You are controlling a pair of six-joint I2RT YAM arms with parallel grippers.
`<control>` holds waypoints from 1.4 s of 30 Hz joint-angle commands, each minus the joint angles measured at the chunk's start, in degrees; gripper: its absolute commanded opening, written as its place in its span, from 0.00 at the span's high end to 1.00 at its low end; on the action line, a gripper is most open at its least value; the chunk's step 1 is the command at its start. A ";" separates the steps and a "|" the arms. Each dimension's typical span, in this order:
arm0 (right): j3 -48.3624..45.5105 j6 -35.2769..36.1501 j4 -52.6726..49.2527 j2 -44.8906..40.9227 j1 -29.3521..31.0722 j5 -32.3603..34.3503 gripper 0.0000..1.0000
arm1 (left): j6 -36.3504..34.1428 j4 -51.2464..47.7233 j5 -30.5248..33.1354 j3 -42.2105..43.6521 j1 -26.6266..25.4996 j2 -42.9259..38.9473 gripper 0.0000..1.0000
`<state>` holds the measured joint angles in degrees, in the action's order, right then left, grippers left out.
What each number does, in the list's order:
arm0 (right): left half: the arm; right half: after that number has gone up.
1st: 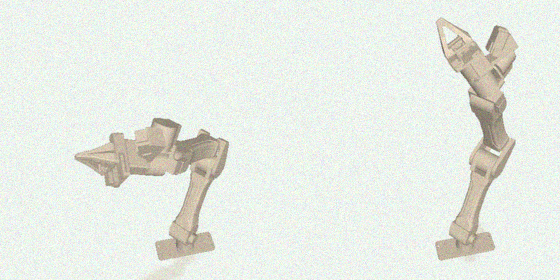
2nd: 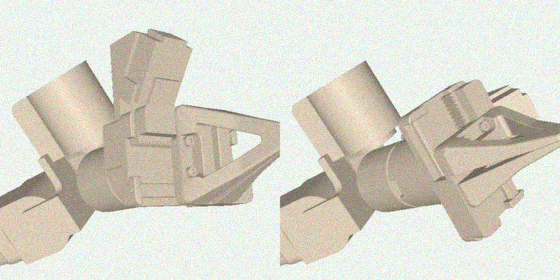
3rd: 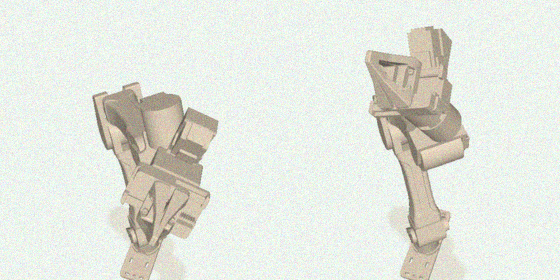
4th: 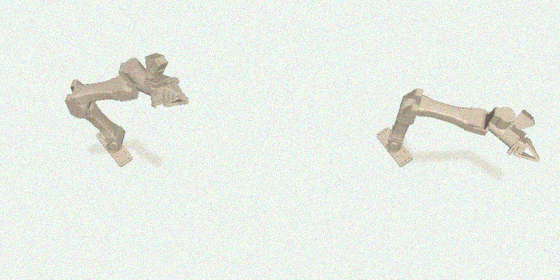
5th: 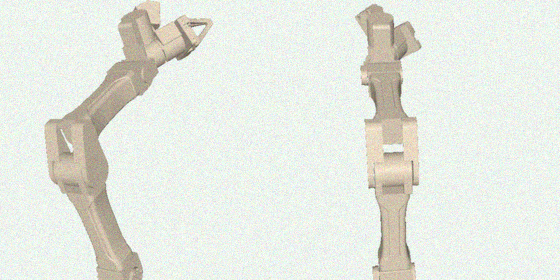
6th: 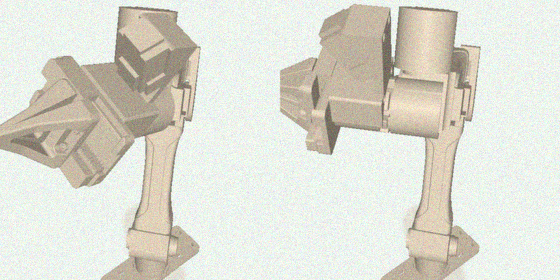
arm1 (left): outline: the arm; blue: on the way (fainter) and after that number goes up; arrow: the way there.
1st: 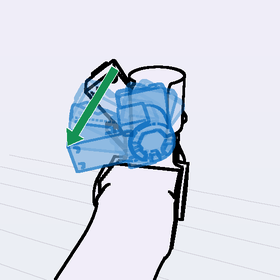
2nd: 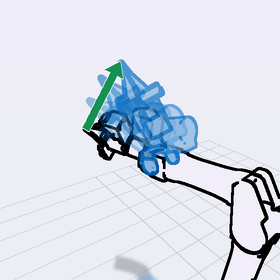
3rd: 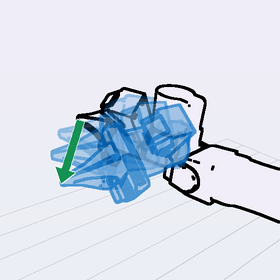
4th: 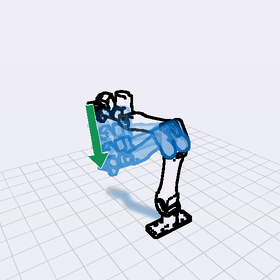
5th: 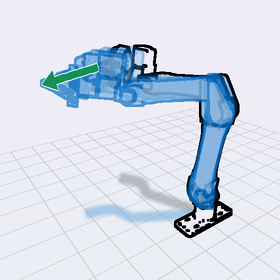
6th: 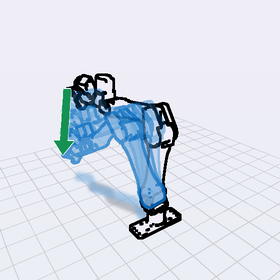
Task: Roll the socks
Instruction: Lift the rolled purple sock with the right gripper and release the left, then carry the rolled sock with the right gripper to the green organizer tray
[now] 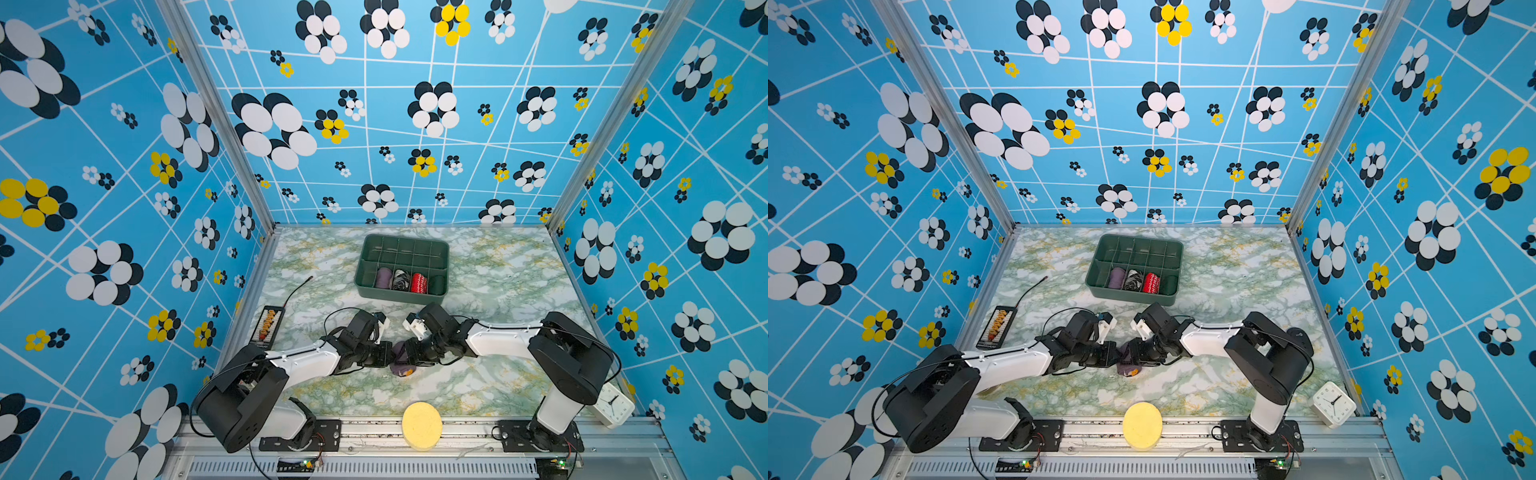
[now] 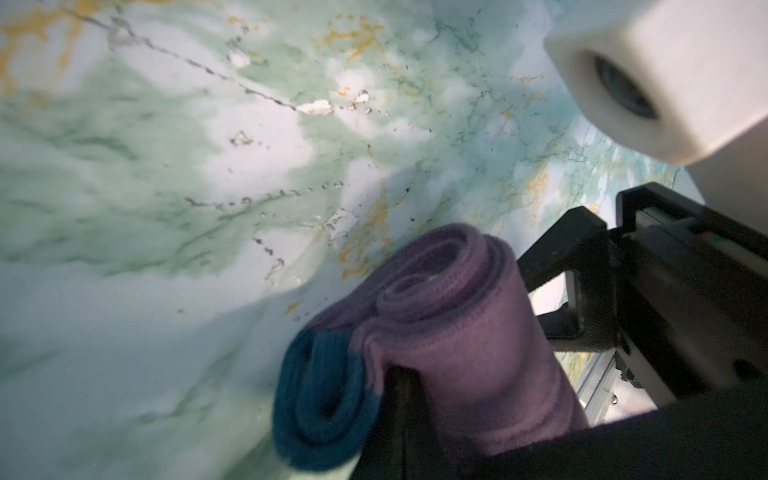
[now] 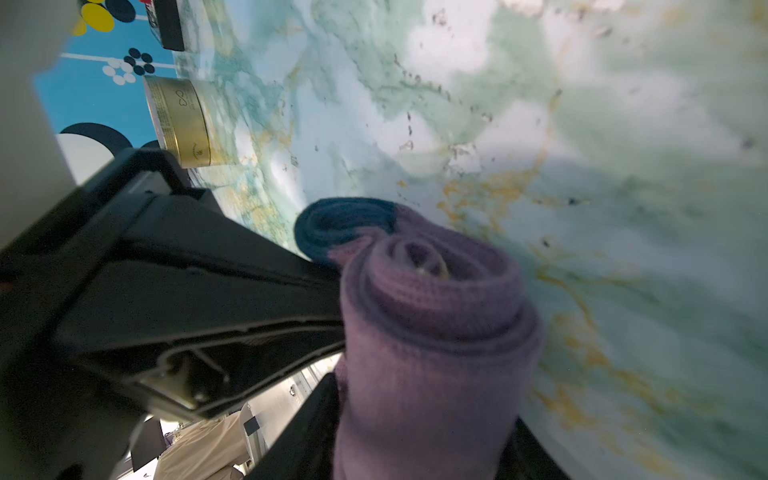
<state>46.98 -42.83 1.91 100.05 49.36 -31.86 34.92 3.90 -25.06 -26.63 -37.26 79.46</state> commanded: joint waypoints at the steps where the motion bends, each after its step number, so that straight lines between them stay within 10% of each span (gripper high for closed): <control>1: -1.19 0.98 -5.68 4.19 1.57 5.82 0.48 | 0.34 -1.62 0.30 1.15 -0.44 2.28 1.00; 15: 0.58 0.91 -7.27 2.77 3.08 9.60 1.00 | 0.76 -1.66 0.42 1.12 -0.36 1.10 1.00; 28: 1.34 2.29 -13.42 -4.73 4.12 18.94 1.00 | 0.79 -6.65 2.56 -1.82 3.00 -8.68 0.83; 42: 7.00 6.35 -26.30 -19.94 1.13 29.64 1.00 | -5.23 -21.58 6.71 -12.56 19.00 -22.49 0.67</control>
<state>50.72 -39.22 -18.59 83.85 52.27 -6.70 32.45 -12.45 -19.84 -36.64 -20.99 56.84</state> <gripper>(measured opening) 0.214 0.334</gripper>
